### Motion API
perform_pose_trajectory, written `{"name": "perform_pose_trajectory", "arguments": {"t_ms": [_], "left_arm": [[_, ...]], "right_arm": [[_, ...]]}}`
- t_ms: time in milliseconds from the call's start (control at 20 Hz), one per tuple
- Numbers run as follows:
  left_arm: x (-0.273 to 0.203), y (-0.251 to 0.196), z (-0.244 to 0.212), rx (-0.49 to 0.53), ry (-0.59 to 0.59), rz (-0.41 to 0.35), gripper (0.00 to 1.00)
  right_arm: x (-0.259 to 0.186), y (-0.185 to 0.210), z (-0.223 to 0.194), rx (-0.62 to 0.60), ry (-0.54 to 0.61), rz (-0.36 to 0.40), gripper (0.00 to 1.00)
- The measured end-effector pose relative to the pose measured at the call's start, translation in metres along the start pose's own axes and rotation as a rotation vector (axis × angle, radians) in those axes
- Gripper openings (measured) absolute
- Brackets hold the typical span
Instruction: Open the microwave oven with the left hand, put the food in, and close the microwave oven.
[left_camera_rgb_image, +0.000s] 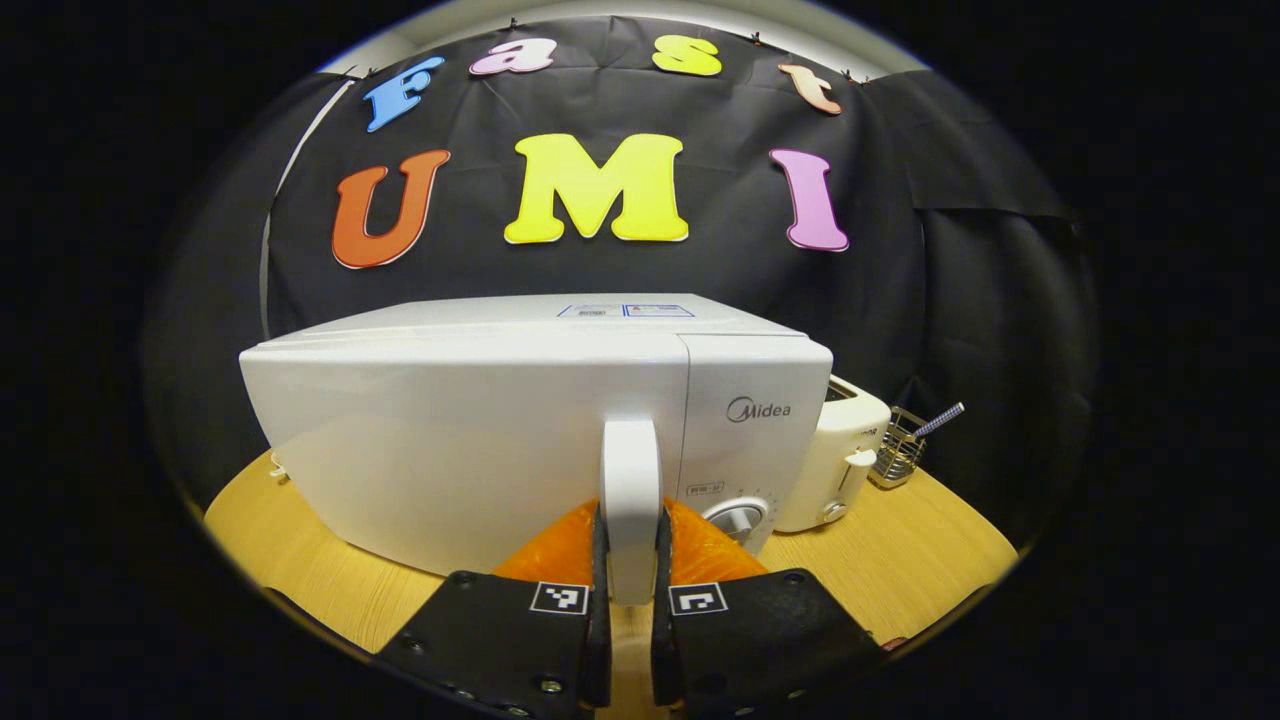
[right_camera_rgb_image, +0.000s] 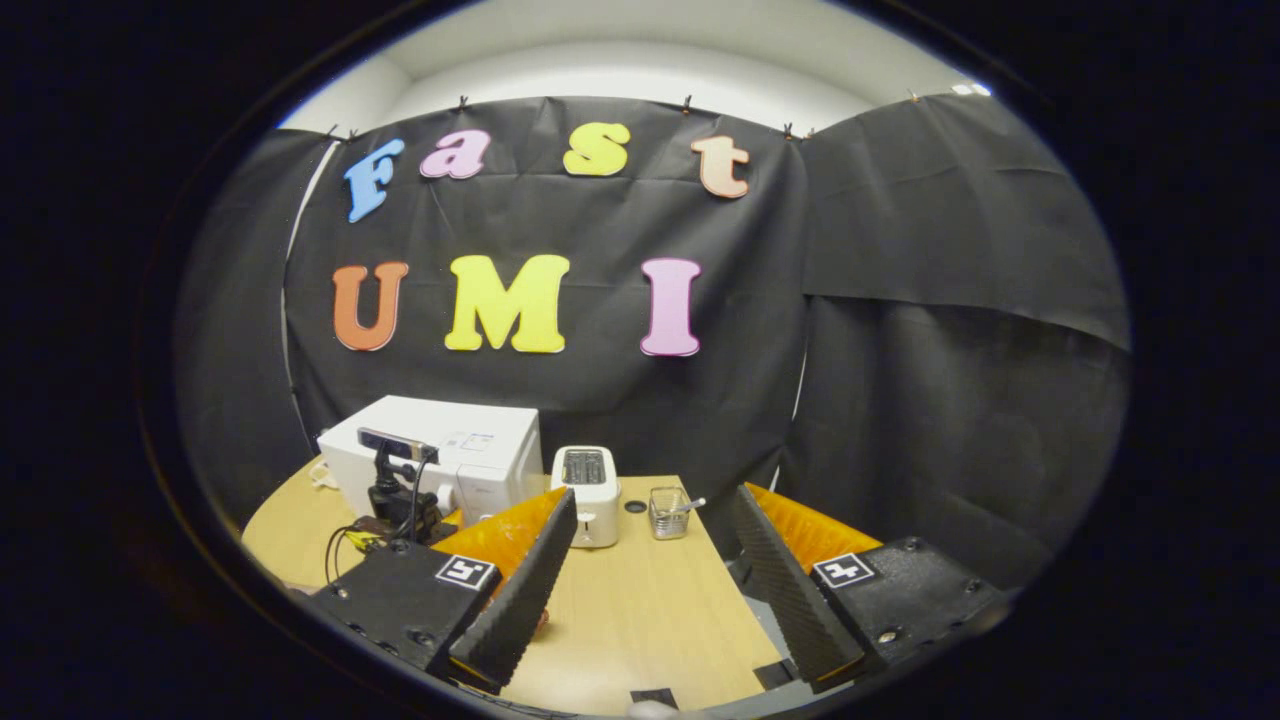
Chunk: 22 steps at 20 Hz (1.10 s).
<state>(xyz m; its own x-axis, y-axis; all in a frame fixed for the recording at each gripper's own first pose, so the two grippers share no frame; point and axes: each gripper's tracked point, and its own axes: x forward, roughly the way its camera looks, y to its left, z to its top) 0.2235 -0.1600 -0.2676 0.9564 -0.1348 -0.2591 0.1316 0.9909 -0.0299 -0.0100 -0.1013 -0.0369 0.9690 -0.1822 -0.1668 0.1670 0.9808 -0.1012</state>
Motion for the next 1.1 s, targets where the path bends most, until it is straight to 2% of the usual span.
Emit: {"name": "perform_pose_trajectory", "arguments": {"t_ms": [50, 100, 250, 400, 650, 950, 1100], "left_arm": [[0.000, -0.001, -0.001, 0.006, 0.002, -0.005, 0.15], [-0.001, -0.001, -0.001, 0.008, 0.003, -0.009, 0.15], [-0.022, 0.001, -0.010, 0.014, 0.009, -0.015, 0.15], [-0.062, 0.009, -0.023, 0.031, 0.004, -0.030, 0.15], [-0.126, 0.037, -0.042, 0.052, 0.042, -0.046, 0.15], [-0.191, 0.092, -0.063, 0.045, 0.089, 0.011, 0.15], [-0.216, 0.129, -0.069, 0.046, 0.102, 0.082, 0.15]], "right_arm": [[-0.001, 0.001, 0.000, -0.001, 0.001, 0.004, 0.92], [-0.001, 0.001, -0.001, -0.001, -0.001, 0.005, 1.00], [-0.003, 0.003, 0.000, 0.007, -0.004, 0.015, 1.00], [-0.005, 0.013, -0.004, 0.000, -0.003, 0.043, 1.00], [-0.011, 0.048, -0.013, 0.014, 0.011, 0.124, 1.00], [-0.029, 0.100, -0.018, 0.012, 0.009, 0.223, 1.00], [-0.040, 0.122, -0.021, 0.007, 0.008, 0.252, 1.00]]}}
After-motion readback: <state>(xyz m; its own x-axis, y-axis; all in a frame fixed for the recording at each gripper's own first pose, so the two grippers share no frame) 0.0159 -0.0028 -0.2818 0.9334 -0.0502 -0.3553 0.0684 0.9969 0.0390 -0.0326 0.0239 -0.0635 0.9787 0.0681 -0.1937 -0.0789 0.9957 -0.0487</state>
